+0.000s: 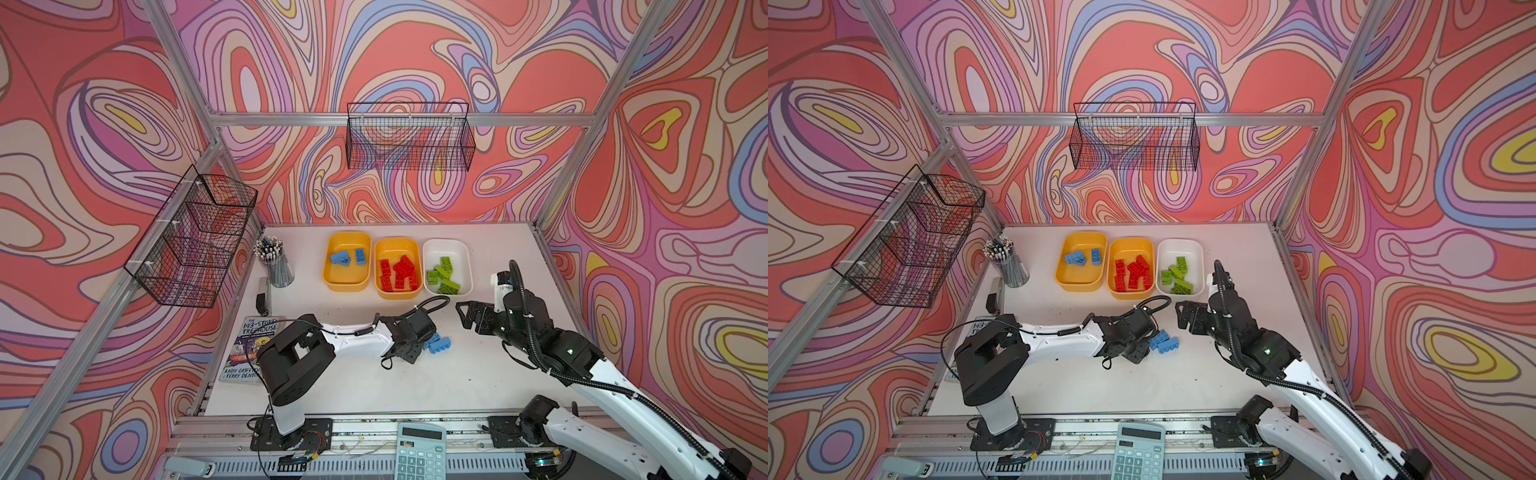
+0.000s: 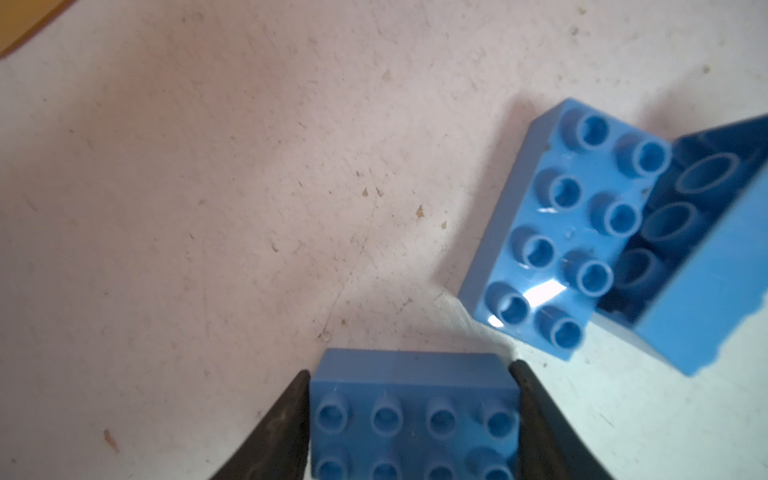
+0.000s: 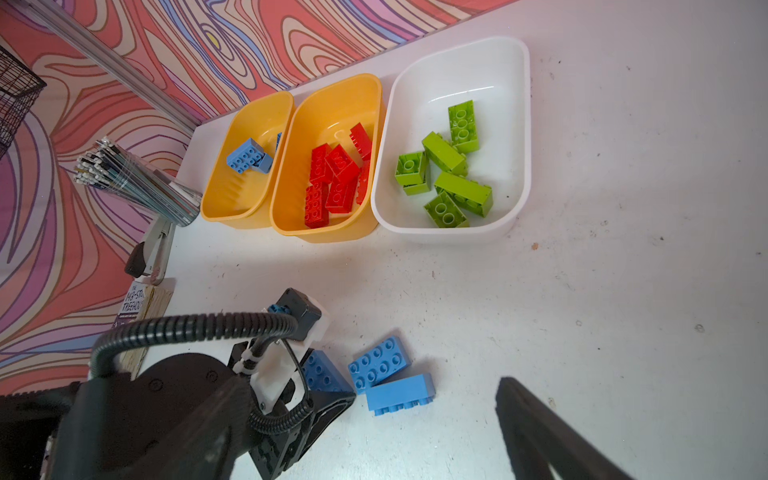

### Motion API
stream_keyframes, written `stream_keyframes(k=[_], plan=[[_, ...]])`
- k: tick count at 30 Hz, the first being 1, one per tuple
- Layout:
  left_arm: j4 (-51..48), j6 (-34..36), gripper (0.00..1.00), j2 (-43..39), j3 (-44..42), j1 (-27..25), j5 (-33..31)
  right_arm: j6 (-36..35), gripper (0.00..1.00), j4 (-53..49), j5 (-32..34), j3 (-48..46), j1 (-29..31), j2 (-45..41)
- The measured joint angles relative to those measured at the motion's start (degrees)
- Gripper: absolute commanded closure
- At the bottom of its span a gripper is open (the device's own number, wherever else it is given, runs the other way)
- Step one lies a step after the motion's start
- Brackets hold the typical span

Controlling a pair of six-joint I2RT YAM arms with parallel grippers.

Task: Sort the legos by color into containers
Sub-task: 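Return the left gripper to the light-blue bricks and grasp one, then carry the light-blue brick with the left gripper into the yellow tub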

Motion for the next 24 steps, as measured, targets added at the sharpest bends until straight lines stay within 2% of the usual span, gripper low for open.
stream_keyframes(k=[5, 15, 24], plan=[[-0.09, -0.92, 0.52, -0.11, 0.02, 0.0, -0.35, 0.33, 0.02, -0.02, 0.33, 0.0, 0.0, -0.09], [-4.79, -1.73, 0.53, -2.71, -0.09, 1.29, -2.93, 0.57, 0.02, -0.46, 1.49, 0.0, 0.0, -0.87], [-7.58, -1.55, 0.51, -12.46, -1.01, 13.94, -3.17, 0.59, 0.02, -0.59, 1.55, 0.0, 0.0, -0.87]])
